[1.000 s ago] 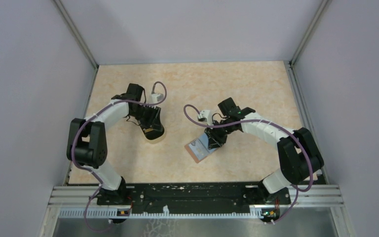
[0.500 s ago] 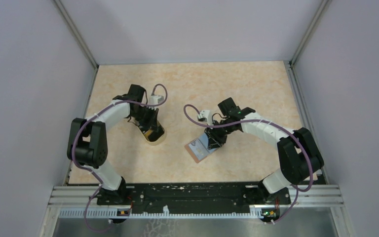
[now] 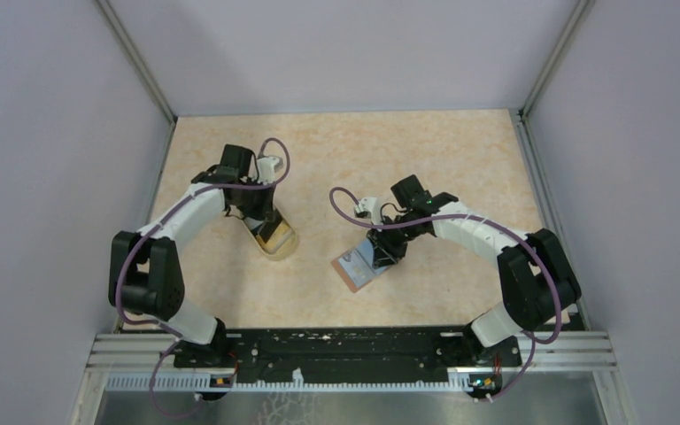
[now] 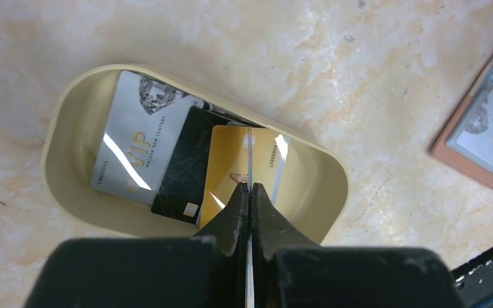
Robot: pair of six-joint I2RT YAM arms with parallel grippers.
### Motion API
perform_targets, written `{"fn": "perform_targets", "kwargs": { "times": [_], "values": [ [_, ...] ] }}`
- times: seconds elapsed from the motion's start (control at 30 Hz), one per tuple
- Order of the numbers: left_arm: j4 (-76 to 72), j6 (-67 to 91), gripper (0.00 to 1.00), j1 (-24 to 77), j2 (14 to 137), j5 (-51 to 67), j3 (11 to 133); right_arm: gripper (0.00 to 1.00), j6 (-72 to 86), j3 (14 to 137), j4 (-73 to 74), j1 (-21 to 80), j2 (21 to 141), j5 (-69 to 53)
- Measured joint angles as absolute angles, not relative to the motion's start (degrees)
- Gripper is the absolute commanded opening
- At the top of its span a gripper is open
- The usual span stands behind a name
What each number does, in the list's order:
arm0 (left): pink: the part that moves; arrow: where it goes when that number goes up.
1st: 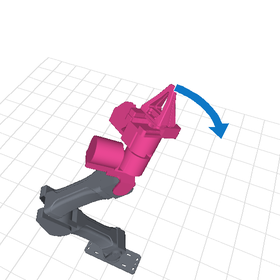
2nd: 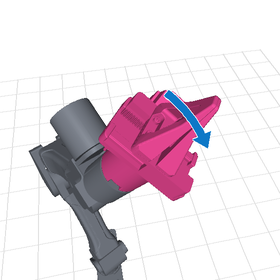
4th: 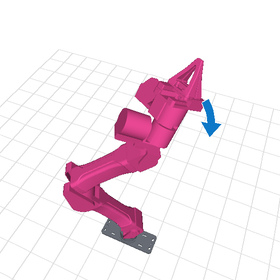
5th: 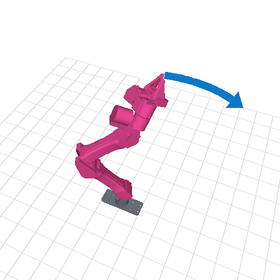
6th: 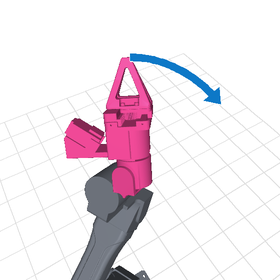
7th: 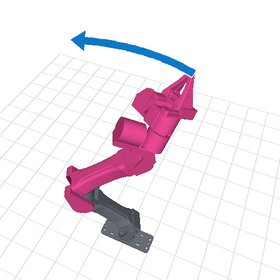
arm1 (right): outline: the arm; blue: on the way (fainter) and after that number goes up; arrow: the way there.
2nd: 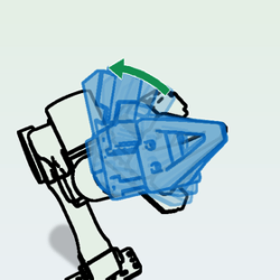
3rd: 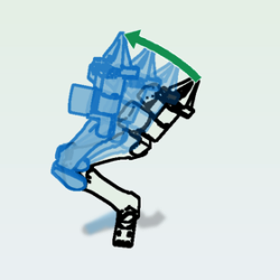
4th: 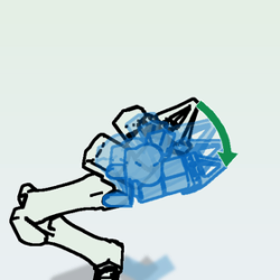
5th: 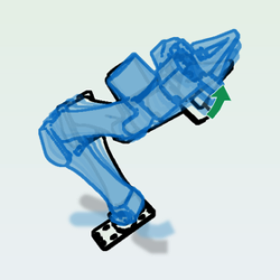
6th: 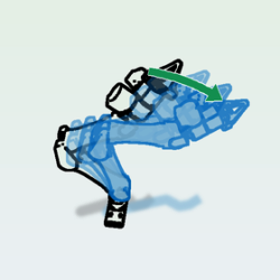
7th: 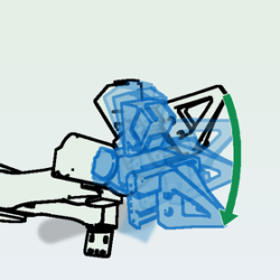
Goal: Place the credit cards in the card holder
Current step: Pick up the credit card from the storage box.
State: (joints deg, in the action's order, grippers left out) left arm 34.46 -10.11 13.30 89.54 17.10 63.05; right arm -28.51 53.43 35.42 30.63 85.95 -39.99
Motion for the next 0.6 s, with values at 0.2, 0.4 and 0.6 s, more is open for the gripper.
{"fn": "perform_targets", "kwargs": {
  "times": [0.2, 0.4, 0.6],
  "values": [
    [33.2, -4.3, 0.00, 13.0, 90.1, 13.1, 61.3, 0.30, -28.5, 53.4, 35.4, 30.6, 86.0, -40.1],
    [30.4, 2.0, 0.00, 12.5, 90.2, 12.8, 59.7, 0.30, -28.5, 53.5, 35.5, 30.6, 86.0, -40.4],
    [28.3, 6.1, 0.00, 12.5, 84.0, 9.0, 55.5, 0.30, -28.5, 53.9, 35.7, 30.6, 86.0, -40.7]
  ]
}}
